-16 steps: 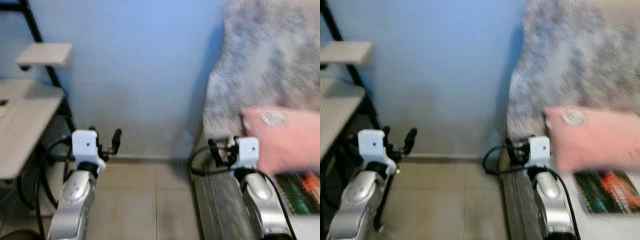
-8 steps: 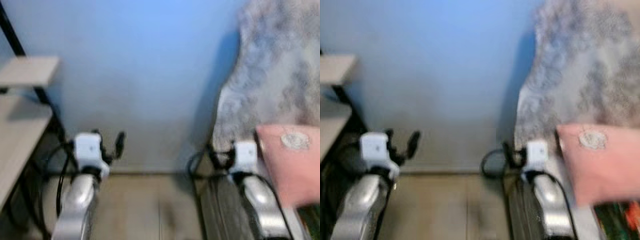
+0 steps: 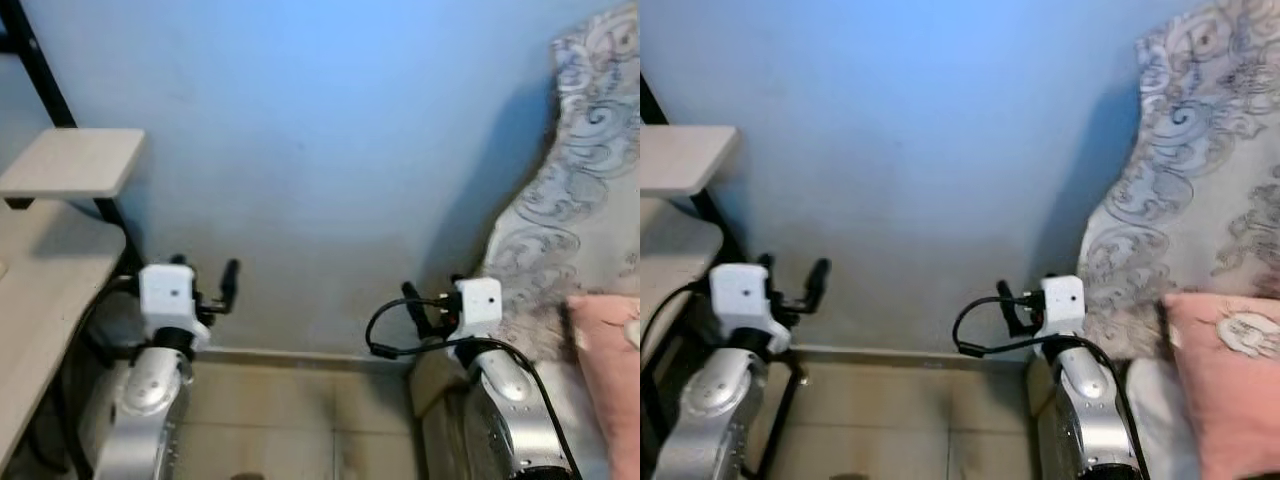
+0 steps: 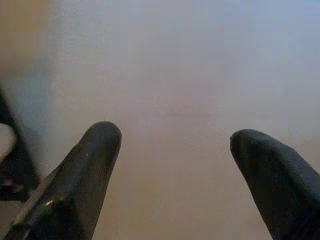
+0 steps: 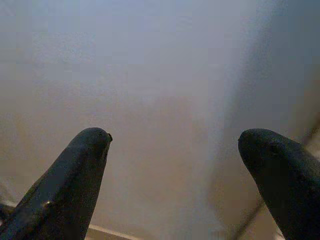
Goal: Clean up the room
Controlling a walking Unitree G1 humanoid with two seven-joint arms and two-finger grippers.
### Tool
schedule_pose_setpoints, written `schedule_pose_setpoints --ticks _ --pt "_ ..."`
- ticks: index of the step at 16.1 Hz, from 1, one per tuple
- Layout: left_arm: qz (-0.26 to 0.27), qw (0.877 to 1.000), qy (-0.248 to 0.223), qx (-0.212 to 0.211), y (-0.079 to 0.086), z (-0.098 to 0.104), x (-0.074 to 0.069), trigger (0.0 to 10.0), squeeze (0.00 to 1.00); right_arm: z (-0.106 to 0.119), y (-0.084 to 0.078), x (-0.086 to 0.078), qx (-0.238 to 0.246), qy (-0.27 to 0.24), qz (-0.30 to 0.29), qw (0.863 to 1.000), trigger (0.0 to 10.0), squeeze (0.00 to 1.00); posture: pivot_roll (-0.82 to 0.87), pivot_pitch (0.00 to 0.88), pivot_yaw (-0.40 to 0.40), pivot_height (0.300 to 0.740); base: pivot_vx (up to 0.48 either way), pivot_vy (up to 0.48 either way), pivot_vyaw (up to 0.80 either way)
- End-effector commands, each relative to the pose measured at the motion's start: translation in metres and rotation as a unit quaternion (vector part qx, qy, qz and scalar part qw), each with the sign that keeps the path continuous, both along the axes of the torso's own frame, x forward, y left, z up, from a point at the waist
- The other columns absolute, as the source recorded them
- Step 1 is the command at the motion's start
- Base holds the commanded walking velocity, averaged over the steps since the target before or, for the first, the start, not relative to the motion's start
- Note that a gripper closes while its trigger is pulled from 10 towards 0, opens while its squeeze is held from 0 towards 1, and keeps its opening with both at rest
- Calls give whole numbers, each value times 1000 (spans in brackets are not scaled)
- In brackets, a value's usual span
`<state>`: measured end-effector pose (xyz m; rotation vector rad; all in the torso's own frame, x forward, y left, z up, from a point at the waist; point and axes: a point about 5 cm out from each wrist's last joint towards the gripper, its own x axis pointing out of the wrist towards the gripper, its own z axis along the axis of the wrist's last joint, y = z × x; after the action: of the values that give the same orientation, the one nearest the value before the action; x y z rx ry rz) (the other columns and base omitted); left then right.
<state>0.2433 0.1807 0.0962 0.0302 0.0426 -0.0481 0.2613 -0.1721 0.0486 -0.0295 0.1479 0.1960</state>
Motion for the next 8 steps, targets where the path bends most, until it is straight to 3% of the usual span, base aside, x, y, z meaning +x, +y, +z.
schedule_pose_setpoints --ticks 1,8 --pt "3 1000 -3 9 2 2 0 10000 0 3 1 0 1 -5 -2 1000 10000 0 45 0 -38 740 0 0 0" --pt "-6 1000 -5 8 1 2 3 10000 0 5 -3 0 -6 -10 -14 1000 10000 0 36 0 -30 740 0 0 0"
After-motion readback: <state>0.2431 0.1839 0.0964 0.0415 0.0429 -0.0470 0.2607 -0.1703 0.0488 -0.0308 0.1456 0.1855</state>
